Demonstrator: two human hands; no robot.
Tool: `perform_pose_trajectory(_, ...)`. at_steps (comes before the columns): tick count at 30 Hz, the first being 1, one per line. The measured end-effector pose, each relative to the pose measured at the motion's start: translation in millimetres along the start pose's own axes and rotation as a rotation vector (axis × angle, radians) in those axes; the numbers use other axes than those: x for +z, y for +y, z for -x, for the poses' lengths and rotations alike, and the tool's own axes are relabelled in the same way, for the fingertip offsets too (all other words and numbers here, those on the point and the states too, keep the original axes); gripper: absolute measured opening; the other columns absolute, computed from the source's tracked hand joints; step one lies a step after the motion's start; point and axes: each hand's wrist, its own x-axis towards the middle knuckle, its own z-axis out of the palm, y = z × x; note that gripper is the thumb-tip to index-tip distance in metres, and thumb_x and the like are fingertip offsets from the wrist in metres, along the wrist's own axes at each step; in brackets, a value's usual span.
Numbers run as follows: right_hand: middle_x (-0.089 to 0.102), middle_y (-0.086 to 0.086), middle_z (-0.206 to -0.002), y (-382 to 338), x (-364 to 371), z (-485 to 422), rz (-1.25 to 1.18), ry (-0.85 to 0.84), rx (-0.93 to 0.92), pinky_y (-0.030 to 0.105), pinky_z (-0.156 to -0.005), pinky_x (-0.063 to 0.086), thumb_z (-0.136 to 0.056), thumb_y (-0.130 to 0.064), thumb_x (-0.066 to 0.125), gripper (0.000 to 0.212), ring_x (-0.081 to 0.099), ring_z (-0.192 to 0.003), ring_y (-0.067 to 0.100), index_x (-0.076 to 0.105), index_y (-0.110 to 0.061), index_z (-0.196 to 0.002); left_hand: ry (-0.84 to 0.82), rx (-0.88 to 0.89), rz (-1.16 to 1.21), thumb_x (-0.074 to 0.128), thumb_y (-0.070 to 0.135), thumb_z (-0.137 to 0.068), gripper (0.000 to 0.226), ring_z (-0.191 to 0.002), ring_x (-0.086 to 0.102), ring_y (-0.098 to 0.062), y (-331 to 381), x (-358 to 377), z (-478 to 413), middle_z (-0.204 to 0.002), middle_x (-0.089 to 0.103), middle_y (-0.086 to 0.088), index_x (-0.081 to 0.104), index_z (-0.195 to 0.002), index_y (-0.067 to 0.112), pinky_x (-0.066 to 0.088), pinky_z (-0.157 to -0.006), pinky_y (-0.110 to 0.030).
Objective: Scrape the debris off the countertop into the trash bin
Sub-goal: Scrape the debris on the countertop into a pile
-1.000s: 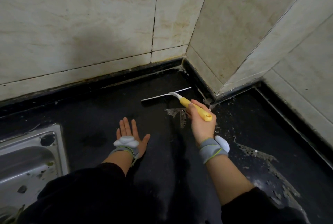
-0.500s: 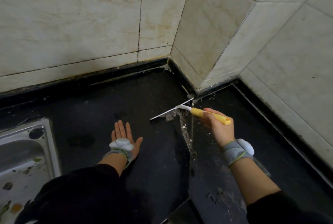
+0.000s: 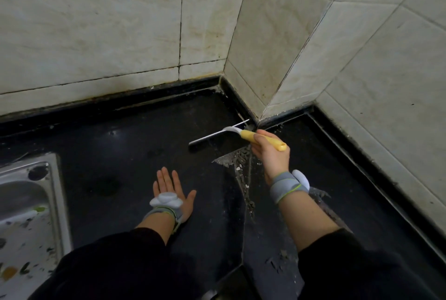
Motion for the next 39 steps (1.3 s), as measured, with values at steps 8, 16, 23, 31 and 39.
perform_pose_trajectory(8, 0.073, 0.008, -0.1, 2, -53, 10, 0.134, 0.082, 0.051, 0.033, -0.087, 0.053, -0.082, -0.014, 0.07, 0.013, 0.069, -0.093, 0.023, 0.073, -0.021, -0.093, -0.03, -0.003, -0.021, 0.016, 0.059, -0.096, 0.081, -0.144, -0.023, -0.032, 1, -5, 1, -0.153, -0.029, -0.019, -0.019, -0.149, 0.008, -0.01, -0.118, -0.043)
perform_pose_trajectory(16, 0.07, 0.021, -0.105, -19, -79, 28, 0.078, 0.135, 0.057, 0.043, -0.084, 0.057, -0.083, -0.002, 0.066, 0.01, 0.07, -0.081, 0.032, 0.071, -0.007, -0.09, -0.035, 0.013, -0.029, 0.017, 0.059, -0.096, 0.082, -0.145, -0.021, -0.034, 0, -7, 1, -0.154, -0.027, -0.02, -0.017, -0.15, 0.007, -0.007, -0.118, -0.044)
perform_pose_trajectory(23, 0.069, 0.025, -0.096, -23, -24, 41, -0.017, 0.021, -0.017, 0.026, -0.07, 0.059, -0.081, 0.007, 0.065, 0.017, 0.068, -0.08, 0.033, 0.069, -0.005, -0.091, -0.057, 0.027, -0.026, 0.015, 0.059, -0.096, 0.082, -0.144, -0.023, -0.034, -2, -6, 0, -0.153, -0.029, -0.021, -0.019, -0.149, 0.007, -0.009, -0.119, -0.044)
perform_pose_trajectory(31, 0.071, 0.017, -0.09, -8, -38, 34, 0.095, 0.008, 0.088, 0.031, -0.074, 0.055, -0.08, 0.0, 0.067, 0.017, 0.068, -0.077, 0.028, 0.071, -0.013, -0.09, -0.042, 0.025, -0.02, 0.016, 0.06, -0.096, 0.083, -0.144, -0.022, -0.034, -2, -5, 1, -0.153, -0.028, -0.021, -0.018, -0.15, 0.007, -0.007, -0.119, -0.044)
perform_pose_trajectory(39, 0.071, 0.019, -0.093, -43, -111, 28, 0.241, 0.054, 0.114, 0.042, -0.086, 0.056, -0.078, 0.002, 0.066, 0.019, 0.069, -0.081, 0.029, 0.072, -0.005, -0.095, -0.038, 0.023, -0.031, 0.016, 0.06, -0.096, 0.082, -0.144, -0.021, -0.035, -1, -4, -1, -0.154, -0.027, -0.021, -0.018, -0.15, 0.007, -0.007, -0.118, -0.044)
